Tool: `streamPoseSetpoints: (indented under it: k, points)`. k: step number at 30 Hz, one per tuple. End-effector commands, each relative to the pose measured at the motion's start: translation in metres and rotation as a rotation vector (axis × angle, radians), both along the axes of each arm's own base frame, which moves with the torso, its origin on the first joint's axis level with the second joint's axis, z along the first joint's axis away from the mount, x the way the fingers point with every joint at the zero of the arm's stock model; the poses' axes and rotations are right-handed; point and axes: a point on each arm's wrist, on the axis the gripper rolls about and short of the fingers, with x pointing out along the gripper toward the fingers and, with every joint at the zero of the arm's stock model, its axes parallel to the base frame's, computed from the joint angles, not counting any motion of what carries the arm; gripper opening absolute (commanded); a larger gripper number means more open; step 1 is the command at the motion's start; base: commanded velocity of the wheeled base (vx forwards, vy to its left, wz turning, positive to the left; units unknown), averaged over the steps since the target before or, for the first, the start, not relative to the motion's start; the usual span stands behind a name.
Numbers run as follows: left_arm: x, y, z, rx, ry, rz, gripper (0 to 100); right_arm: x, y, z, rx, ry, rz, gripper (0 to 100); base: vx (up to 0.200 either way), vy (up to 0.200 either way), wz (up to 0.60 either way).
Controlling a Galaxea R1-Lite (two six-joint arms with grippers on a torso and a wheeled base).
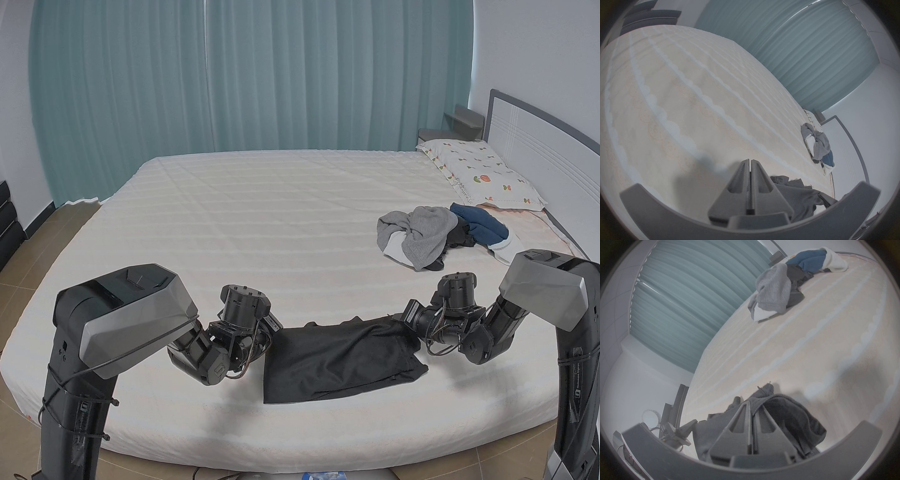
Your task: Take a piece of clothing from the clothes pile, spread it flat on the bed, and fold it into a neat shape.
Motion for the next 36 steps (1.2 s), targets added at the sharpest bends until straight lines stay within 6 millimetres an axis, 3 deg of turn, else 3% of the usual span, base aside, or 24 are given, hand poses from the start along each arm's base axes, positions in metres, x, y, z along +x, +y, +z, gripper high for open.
streamPoseSetpoints:
  k: [1,11,12,17,22,27,29,31,32,36]
  points:
    - [0.000,0.002,-0.006,0.015,0.008,0.021,0,0.000,-0.003,-0.002,0.003,-0.013,-0.007,0,0.000,0.000,0.00]
    - [0.001,0.004,-0.011,0.039,0.008,0.046,0,0.002,-0.007,-0.006,0.001,-0.007,-0.018,0,0.000,0.000,0.00]
    - [0.001,0.004,-0.011,0.039,0.009,0.046,0,0.003,-0.008,-0.005,0.004,-0.012,-0.018,100,0.000,0.000,0.00]
    - [0.001,0.004,-0.012,0.040,0.010,0.045,0,0.004,-0.009,0.000,0.013,-0.056,-0.022,100,0.000,0.000,0.00]
    - [0.001,0.004,-0.014,0.044,0.012,0.045,0,-0.013,-0.013,0.029,0.008,-0.082,-0.002,100,0.000,0.000,0.00]
    - [0.000,0.003,-0.014,0.049,0.013,0.040,0,-0.037,-0.022,0.022,-0.054,-0.026,0.035,100,0.000,0.000,0.00]
    - [0.000,0.004,-0.014,0.054,0.012,0.038,0,-0.058,-0.026,0.015,-0.054,0.021,0.120,100,0.000,0.000,0.00]
    - [0.000,0.004,-0.014,0.054,0.012,0.038,0,-0.058,-0.026,0.015,-0.054,0.021,0.120,100,0.000,0.000,0.00]
    - [-0.001,0.003,-0.017,0.068,0.014,0.030,0,-0.072,-0.027,0.011,-0.007,0.019,0.201,100,0.000,0.000,0.00]
    - [-0.001,0.003,-0.018,0.073,0.016,0.032,0,-0.073,-0.024,0.012,-0.001,-0.010,0.232,100,0.000,0.000,0.00]
